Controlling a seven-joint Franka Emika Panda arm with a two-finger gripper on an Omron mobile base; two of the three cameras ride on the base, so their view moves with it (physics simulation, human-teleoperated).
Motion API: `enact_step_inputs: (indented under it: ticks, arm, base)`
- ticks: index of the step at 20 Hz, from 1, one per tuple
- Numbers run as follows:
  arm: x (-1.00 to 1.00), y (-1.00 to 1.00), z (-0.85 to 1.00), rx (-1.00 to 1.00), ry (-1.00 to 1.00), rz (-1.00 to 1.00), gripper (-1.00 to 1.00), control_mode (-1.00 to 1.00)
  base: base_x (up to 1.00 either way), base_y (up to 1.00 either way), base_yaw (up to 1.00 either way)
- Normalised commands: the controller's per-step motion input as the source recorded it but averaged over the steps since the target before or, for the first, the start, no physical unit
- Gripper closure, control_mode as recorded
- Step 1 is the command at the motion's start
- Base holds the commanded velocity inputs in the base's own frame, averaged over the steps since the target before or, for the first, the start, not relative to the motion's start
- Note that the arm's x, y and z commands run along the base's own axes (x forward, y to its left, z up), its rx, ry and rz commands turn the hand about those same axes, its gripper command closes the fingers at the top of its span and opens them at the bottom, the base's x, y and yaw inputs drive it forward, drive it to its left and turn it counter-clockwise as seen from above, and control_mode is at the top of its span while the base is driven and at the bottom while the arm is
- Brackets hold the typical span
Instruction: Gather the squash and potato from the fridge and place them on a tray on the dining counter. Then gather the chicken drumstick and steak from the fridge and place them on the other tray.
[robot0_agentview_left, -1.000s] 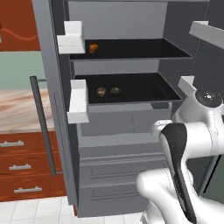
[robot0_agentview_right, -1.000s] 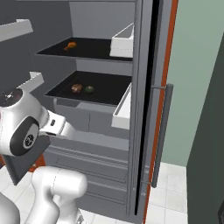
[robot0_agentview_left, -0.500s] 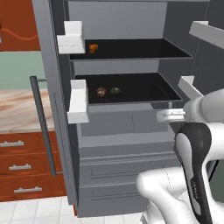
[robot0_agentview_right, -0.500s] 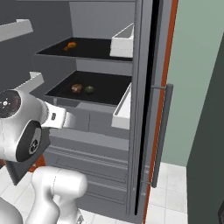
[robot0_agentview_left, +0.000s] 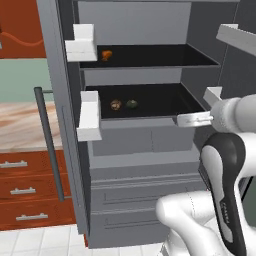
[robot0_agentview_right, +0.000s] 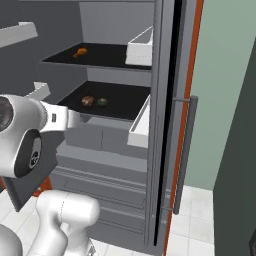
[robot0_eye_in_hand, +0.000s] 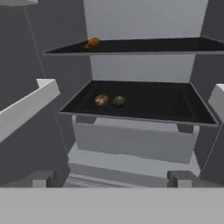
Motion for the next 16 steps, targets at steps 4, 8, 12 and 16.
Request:
enact_step_inputs:
  ticks: [4, 8, 12, 16]
  arm:
    - [0.33, 0.42, 0.44, -0.09, 0.00, 0.07, -1.00, -1.00]
    - [0.22, 0.06, 0.51, -0.01, 0.10, 0.07, -1.00, -1.00]
    - [0.00, 0.00, 0.47, 0.00, 0.00, 0.11, -1.00, -1.00]
    - [0.09, 0.00, 0.35, 0.00, 0.00, 0.07, -1.00, -1.00]
  base:
    - [0.00, 0.00, 0.00]
    - [0.00, 0.00, 0.00]
    - [0.00, 0.00, 0.00]
    - [0.00, 0.00, 0.00]
